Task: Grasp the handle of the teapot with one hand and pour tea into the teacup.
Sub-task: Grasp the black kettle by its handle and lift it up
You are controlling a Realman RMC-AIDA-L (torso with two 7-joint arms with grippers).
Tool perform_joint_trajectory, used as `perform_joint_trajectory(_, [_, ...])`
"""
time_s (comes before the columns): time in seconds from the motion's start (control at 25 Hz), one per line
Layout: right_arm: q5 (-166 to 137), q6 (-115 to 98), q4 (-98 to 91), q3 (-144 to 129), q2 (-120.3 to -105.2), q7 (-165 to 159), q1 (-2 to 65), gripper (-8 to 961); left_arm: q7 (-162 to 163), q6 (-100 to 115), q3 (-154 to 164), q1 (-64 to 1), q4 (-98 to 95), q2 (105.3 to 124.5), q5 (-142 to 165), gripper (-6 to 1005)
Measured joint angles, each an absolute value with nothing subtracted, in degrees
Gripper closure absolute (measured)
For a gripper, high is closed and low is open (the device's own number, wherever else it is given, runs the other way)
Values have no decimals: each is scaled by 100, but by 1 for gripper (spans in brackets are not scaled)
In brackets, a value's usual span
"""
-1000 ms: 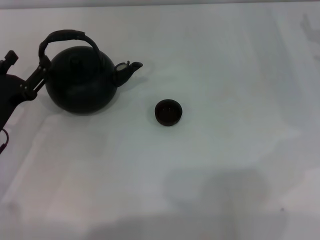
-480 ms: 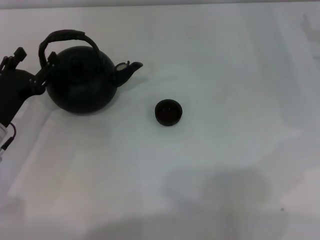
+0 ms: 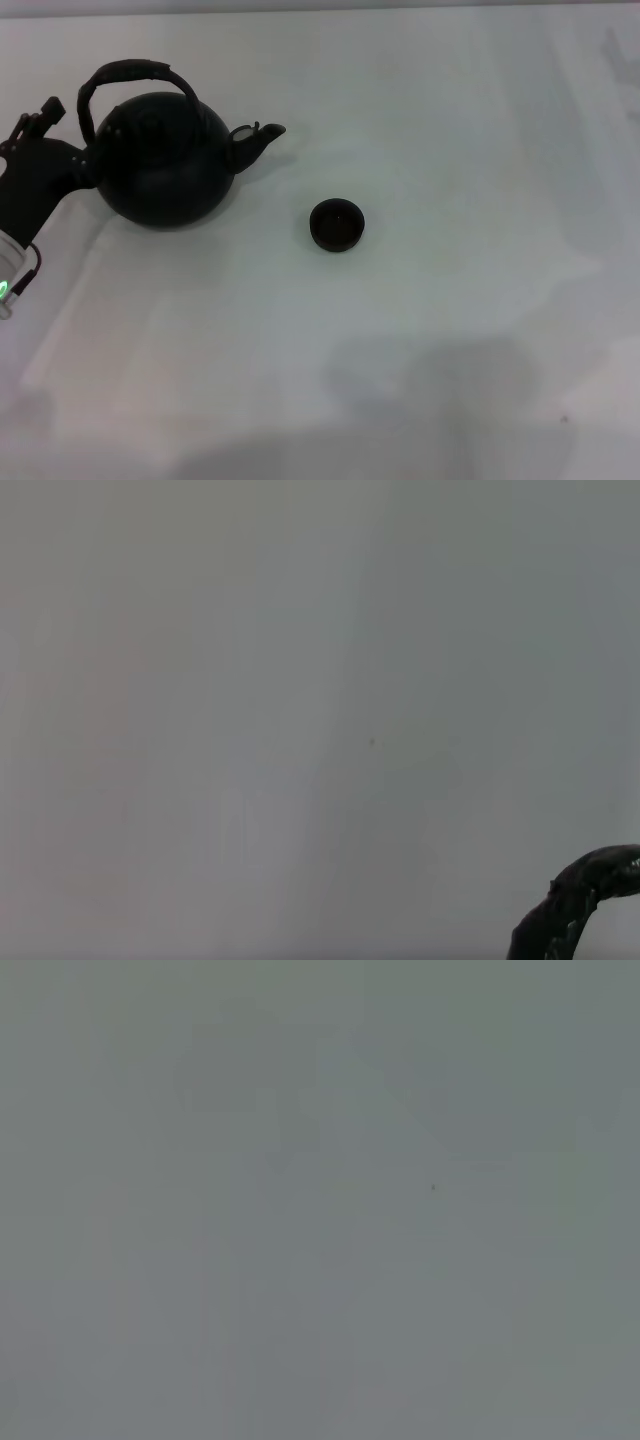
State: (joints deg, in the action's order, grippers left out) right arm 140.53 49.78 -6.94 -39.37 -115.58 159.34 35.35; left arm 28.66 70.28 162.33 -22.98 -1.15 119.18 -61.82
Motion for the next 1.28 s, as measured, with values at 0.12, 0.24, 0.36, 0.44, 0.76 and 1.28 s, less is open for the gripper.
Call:
perform_joint_trajectory(0.12, [14051,4975,-694,-3937,-11558,15934,3540,113,2850,7017,16240,-2317,-115,11918,-6176,165])
perform_joint_trajectory(0.24, [14052,4974,-694,-3937,-11558,15934,3542,113,2848,7014,16254,-2318,-115,11918,-6159,229])
perform_joint_trajectory(0.36, [14054,4968,-694,-3937,-11558,15934,3542,113,2846,7014,16263,-2325,-118,11918,-6141,336])
perform_joint_trajectory(0.44, [14054,4966,-694,-3937,-11558,15934,3542,113,2842,7013,16266,-2328,-121,11918,-6136,407])
perform_joint_trajectory(0.76, [14054,4934,-694,-3937,-11558,15934,3537,113,2838,7013,16277,-2361,-124,11909,-6050,581])
perform_joint_trajectory(1.28, [14054,4894,-694,-3937,-11558,15934,3524,113,2838,7059,16277,-2415,-123,11909,-5989,864])
